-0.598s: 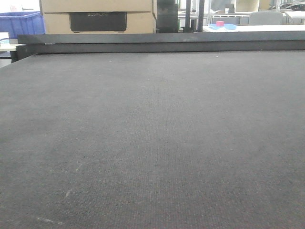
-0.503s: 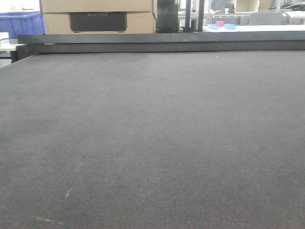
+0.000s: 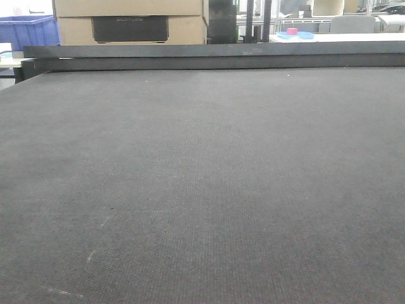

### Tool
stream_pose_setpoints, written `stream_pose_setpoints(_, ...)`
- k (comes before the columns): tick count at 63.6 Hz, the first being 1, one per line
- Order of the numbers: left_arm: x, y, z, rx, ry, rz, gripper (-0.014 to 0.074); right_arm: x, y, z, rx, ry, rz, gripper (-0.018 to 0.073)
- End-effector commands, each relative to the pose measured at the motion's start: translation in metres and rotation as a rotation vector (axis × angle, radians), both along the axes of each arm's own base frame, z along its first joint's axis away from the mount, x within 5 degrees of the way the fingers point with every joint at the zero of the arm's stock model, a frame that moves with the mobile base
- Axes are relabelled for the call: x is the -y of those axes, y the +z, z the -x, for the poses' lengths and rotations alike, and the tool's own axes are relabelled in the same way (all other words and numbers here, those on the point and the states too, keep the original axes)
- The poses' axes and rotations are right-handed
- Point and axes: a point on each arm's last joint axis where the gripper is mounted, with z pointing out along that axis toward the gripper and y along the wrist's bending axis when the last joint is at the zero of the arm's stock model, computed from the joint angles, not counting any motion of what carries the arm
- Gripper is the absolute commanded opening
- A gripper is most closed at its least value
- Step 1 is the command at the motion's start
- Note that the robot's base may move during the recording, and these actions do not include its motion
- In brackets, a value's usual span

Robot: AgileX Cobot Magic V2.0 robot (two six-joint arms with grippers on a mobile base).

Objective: Place valve from conveyor to right shelf box

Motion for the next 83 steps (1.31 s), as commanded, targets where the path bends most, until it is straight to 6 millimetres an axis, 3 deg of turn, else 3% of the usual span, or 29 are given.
stream_pose_setpoints(1, 0.000, 0.004, 0.001, 0.037, -0.005, 0.006, -0.0111, 0.000, 0.002, 0.000, 0.027, -0.004, 0.002, -0.0163)
stream_pose_setpoints(17, 0.000, 0.008, 0.001, 0.078, -0.008, 0.010, -0.0111, 0.000, 0.003, 0.000, 0.034, -0.004, 0.002, -0.0163)
stream_pose_setpoints(22, 0.000, 0.009, 0.002, 0.077, -0.008, 0.028, -0.0111, 0.000, 0.011, 0.001, 0.124, -0.007, 0.003, -0.0163)
stream_pose_setpoints(28, -0.001, 0.027, 0.006, 0.031, -0.009, 0.062, -0.0111, 0.001, 0.016, 0.002, 0.170, -0.008, 0.002, -0.0163)
stream_pose_setpoints(39, -0.003, 0.067, 0.020, -0.116, 0.001, 0.029, -0.0111, 0.001, 0.056, 0.012, 0.132, -0.004, 0.003, -0.0163)
stream_pose_setpoints(47, -0.004, 0.095, 0.015, -0.201, 0.024, -0.020, -0.0111, 0.000, 0.081, 0.011, 0.024, 0.000, 0.008, -0.0163)
stream_pose_setpoints(56, -0.002, 0.123, -0.011, -0.371, 0.040, -0.056, -0.0111, 0.000, 0.102, -0.006, -0.124, 0.002, 0.013, -0.0163)
stream_pose_setpoints(67, 0.005, 0.150, -0.063, -0.551, 0.039, -0.072, -0.0111, -0.002, 0.122, -0.039, -0.406, 0.008, 0.023, -0.0163)
stream_pose_setpoints(83, 0.013, 0.164, -0.126, -0.676, 0.043, -0.092, -0.0111, -0.004, 0.136, -0.097, -0.793, 0.015, 0.035, -0.0163)
